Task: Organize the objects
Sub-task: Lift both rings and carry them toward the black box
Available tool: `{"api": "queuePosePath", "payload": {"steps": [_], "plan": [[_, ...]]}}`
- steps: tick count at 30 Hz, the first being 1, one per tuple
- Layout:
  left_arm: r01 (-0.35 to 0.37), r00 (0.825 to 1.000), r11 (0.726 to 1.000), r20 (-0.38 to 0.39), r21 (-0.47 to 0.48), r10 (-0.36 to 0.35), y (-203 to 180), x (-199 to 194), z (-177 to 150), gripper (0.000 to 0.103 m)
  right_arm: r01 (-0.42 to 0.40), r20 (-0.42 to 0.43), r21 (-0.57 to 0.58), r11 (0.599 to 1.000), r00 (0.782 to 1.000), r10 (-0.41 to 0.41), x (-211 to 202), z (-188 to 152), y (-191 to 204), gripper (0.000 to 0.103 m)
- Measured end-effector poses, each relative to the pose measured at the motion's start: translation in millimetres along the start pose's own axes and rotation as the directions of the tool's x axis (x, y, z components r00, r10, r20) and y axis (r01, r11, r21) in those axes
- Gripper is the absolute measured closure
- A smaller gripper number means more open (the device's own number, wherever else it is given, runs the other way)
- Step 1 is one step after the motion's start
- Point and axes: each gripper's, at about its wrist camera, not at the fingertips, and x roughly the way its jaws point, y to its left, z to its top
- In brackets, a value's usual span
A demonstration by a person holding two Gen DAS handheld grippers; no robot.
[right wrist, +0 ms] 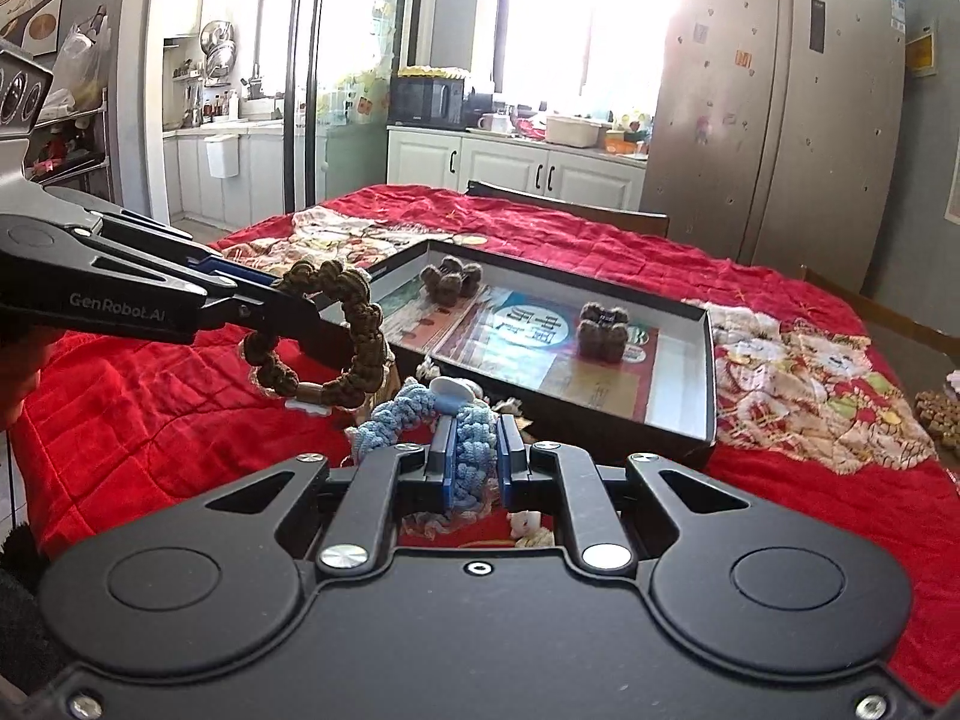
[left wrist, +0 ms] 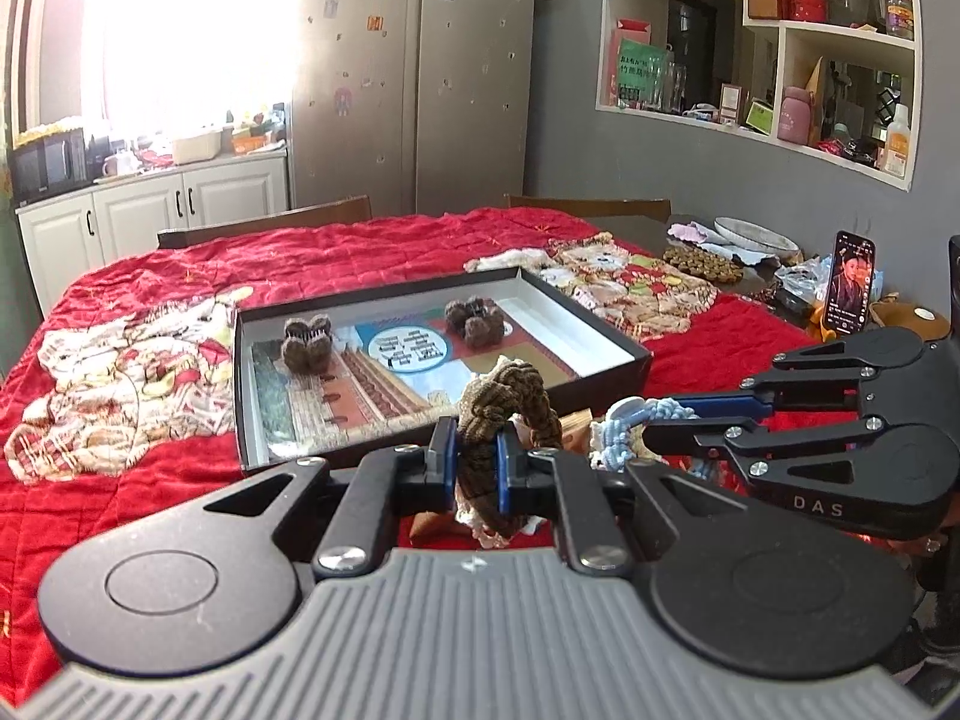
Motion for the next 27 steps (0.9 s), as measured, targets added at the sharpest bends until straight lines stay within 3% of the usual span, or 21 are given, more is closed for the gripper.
{"api": "queuePosePath", "payload": {"steps": [13,27], "plan": [[-0.006,0.998,1.0,0.055,-0.009,0.006,7.1,6.2,26.8,0.087,0.059,0.067,-0.007,0.998,0.996,-0.059,2.9,29.9,-16.3,0.09],[-0.06,0.994,0.998,0.088,-0.012,0.061,19.3,38.7,64.7,0.087,0.135,0.094,0.045,0.99,0.986,-0.139,43.1,68.7,-55.3,0.09]]}}
